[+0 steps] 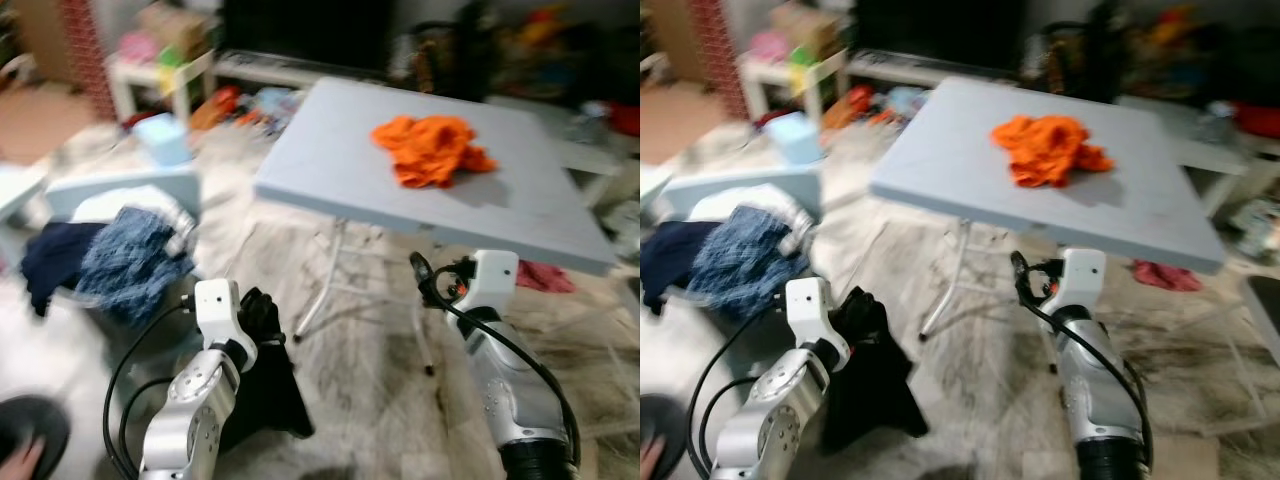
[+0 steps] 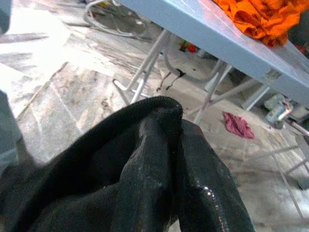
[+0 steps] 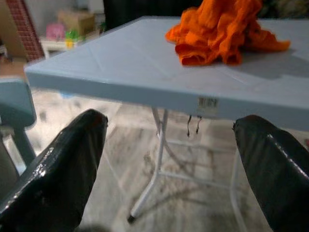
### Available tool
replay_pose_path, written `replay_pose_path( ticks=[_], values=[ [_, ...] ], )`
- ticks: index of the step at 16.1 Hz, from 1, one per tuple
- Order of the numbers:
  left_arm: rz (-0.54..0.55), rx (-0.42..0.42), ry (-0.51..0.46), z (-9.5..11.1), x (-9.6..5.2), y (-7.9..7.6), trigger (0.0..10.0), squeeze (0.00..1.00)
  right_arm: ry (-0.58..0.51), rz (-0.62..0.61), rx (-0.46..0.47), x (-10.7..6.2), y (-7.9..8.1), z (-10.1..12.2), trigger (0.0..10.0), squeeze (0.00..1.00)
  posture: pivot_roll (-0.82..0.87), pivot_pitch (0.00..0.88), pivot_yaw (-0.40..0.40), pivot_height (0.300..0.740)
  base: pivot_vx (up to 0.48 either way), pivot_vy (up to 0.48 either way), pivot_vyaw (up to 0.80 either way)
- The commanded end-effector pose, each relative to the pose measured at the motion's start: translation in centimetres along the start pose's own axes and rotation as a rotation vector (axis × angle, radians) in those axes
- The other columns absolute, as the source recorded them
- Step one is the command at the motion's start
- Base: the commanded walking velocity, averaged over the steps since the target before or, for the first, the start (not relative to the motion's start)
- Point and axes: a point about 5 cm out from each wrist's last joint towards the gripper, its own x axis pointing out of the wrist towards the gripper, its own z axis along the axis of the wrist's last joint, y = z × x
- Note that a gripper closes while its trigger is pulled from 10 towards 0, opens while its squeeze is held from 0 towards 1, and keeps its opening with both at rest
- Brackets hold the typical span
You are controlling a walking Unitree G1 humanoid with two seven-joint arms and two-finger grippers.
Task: Hang hanger
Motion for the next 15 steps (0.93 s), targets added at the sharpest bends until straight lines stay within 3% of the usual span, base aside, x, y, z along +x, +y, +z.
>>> replay_pose_path(
  ticks=[1, 15],
  values=[
    [-0.035, -0.002, -0.025, 0.58, 0.19, -0.97, 10.0, 0.00, -0.002, -0.006, -0.014, 0.05, -0.40, 0.27, 10.0, 0.00, -0.06, 0.000, -0.076, 0.740, 0.262, 0.000, -0.80],
    [-0.035, 0.002, -0.008, 0.41, 0.23, -1.00, 10.0, 0.00, 0.001, -0.005, -0.013, 0.13, -0.30, 0.18, 10.0, 0.00, -0.06, 0.000, -0.073, 0.740, 0.258, 0.000, -0.80]
  ],
)
